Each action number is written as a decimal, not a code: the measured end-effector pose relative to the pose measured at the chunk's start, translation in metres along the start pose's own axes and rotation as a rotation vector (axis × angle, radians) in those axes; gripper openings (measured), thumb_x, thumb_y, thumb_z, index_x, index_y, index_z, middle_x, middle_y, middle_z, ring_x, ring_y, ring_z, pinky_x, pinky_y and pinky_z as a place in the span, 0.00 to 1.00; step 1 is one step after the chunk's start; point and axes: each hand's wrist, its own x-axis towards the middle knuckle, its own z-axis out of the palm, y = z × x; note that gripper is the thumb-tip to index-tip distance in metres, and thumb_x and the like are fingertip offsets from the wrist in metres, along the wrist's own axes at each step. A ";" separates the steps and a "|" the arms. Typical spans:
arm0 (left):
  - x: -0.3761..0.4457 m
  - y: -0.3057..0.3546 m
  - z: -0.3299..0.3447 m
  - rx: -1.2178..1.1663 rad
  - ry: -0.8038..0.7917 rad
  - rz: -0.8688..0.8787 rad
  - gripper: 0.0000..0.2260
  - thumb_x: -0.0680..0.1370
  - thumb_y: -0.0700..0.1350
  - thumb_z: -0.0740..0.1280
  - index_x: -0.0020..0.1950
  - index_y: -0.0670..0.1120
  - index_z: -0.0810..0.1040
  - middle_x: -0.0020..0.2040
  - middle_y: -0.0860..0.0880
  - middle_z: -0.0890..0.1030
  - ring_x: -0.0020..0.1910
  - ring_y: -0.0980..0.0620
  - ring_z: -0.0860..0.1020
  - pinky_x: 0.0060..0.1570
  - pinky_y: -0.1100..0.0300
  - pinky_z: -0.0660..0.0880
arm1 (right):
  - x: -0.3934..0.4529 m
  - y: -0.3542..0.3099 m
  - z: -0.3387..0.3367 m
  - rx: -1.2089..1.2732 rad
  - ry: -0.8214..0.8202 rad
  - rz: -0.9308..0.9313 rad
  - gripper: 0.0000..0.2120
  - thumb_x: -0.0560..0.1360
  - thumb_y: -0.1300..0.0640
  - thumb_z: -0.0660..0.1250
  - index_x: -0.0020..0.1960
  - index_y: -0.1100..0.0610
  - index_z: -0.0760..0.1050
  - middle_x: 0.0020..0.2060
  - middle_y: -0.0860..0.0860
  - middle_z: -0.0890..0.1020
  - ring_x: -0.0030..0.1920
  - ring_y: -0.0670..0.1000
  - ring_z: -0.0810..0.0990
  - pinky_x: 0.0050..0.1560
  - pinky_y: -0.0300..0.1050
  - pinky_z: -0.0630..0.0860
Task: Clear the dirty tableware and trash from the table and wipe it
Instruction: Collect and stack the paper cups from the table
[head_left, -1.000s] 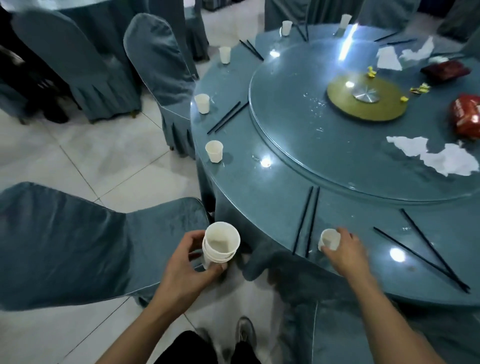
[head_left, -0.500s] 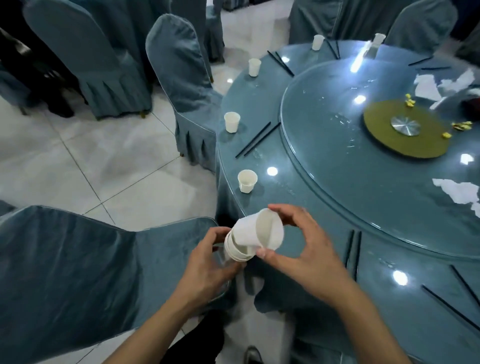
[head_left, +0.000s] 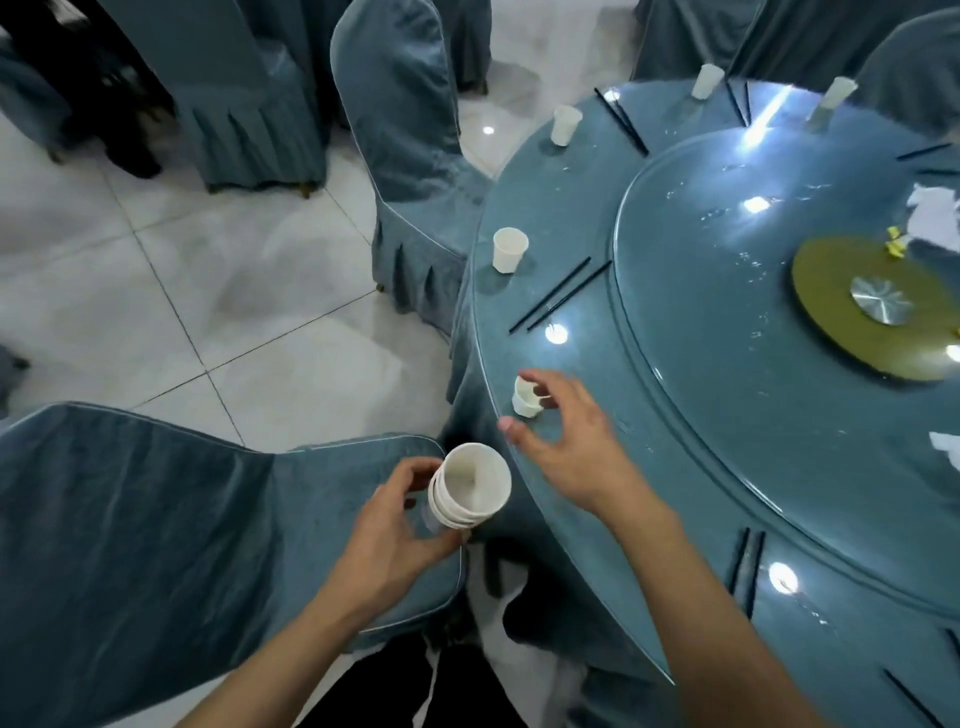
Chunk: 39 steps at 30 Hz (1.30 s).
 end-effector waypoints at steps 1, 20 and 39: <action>0.002 -0.001 -0.002 0.006 0.013 -0.018 0.27 0.67 0.44 0.82 0.60 0.59 0.74 0.58 0.66 0.80 0.59 0.61 0.78 0.60 0.62 0.73 | 0.023 0.016 0.004 -0.090 0.048 0.026 0.27 0.72 0.39 0.70 0.69 0.43 0.69 0.61 0.47 0.74 0.61 0.52 0.76 0.65 0.55 0.72; -0.040 -0.020 -0.045 -0.019 0.357 -0.273 0.26 0.68 0.44 0.82 0.60 0.59 0.74 0.58 0.64 0.80 0.58 0.62 0.78 0.63 0.57 0.74 | 0.081 0.000 0.072 -0.031 -0.120 -0.141 0.32 0.66 0.38 0.75 0.66 0.44 0.72 0.59 0.47 0.76 0.61 0.52 0.75 0.65 0.57 0.72; -0.271 -0.116 -0.230 -0.091 0.610 -0.210 0.27 0.69 0.46 0.81 0.59 0.63 0.72 0.56 0.72 0.77 0.57 0.69 0.76 0.50 0.75 0.74 | -0.150 -0.288 0.243 -0.068 -0.647 -0.626 0.36 0.64 0.33 0.75 0.69 0.31 0.65 0.62 0.34 0.69 0.66 0.43 0.69 0.69 0.54 0.70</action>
